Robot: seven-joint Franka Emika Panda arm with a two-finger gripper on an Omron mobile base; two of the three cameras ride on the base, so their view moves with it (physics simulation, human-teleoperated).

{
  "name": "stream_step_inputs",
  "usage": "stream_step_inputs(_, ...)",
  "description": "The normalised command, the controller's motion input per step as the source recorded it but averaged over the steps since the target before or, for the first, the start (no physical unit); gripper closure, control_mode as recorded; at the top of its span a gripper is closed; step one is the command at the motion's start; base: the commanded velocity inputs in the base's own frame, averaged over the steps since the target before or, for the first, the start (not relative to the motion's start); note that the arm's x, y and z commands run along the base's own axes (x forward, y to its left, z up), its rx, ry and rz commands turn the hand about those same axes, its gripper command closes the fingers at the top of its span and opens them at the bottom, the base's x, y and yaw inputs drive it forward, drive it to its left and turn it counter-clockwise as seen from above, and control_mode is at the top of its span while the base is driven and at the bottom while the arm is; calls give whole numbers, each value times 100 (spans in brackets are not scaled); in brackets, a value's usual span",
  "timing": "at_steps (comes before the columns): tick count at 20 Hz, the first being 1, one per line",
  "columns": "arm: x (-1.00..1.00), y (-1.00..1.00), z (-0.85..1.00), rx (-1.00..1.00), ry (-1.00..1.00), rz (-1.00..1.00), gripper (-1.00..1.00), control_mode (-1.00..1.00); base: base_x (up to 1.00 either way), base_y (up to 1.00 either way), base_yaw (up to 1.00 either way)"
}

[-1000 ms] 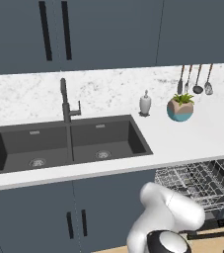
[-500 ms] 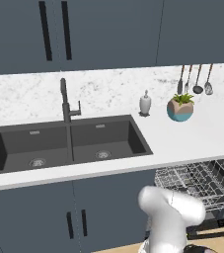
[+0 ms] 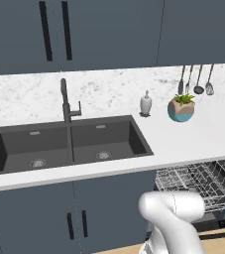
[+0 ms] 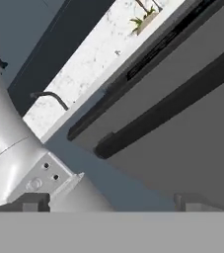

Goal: Pick up the cup and bowl from the counter, place them in the dishwasher, and close the dishwasher door.

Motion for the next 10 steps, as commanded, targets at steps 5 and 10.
stream_step_inputs(5, 65, 0, -55, 27, -50, -7, -100, -100, 0, 0, 0)
stream_step_inputs(10, 99, 0, -38, 18, -32, -14, -100, -100, 0, 0, 0)
